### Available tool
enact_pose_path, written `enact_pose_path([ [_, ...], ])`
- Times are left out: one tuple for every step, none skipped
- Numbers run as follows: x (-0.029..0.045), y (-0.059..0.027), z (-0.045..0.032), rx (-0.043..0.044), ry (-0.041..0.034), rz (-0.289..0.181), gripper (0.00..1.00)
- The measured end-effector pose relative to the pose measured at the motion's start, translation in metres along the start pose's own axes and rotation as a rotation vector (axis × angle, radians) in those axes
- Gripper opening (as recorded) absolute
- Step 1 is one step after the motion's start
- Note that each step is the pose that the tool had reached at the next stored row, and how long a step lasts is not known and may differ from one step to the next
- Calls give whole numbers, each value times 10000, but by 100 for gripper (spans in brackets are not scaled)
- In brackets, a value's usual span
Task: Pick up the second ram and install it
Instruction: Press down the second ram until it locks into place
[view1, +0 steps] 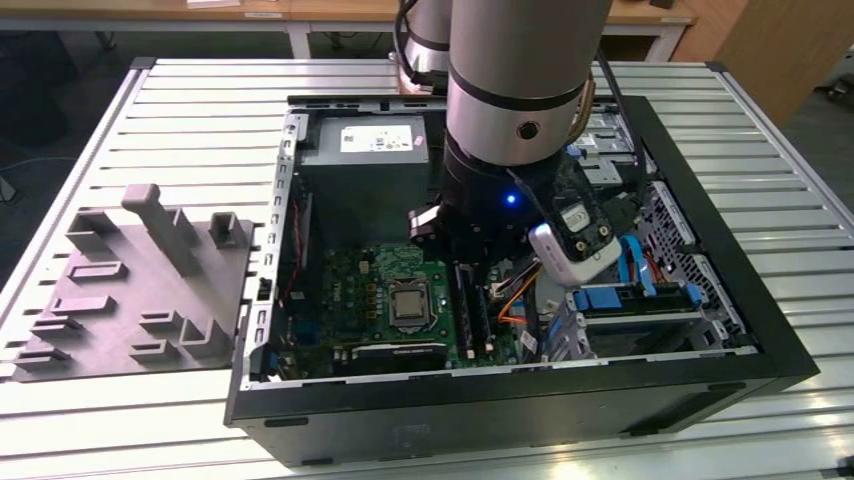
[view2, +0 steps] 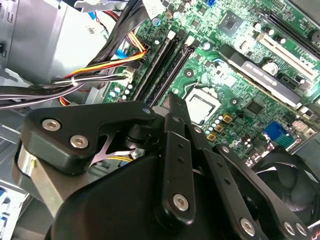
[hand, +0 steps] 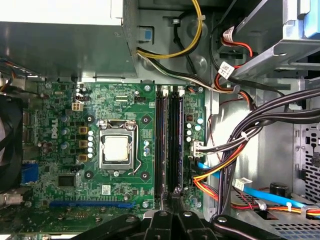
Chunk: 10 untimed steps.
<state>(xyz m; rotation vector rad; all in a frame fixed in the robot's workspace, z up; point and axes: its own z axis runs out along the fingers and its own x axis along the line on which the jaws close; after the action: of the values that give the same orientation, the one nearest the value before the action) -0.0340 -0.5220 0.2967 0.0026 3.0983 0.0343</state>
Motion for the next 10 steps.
enact_pose_path([
  [0, 0, 0, 0, 0, 0, 10],
  [0, 0, 0, 0, 0, 0, 10],
  [0, 0, 4, -2, -1, 0, 10],
  [0, 0, 14, -5, -2, 0, 10],
  [1, -1, 24, -4, -1, 0, 10],
  [1, -1, 33, -1, 0, 0, 10],
  [2, -1, 39, -2, -1, 0, 10],
  [2, -1, 39, -1, 0, 0, 10],
  [2, -1, 39, 0, 0, 0, 10],
  [2, -1, 39, 0, 0, 0, 10],
])
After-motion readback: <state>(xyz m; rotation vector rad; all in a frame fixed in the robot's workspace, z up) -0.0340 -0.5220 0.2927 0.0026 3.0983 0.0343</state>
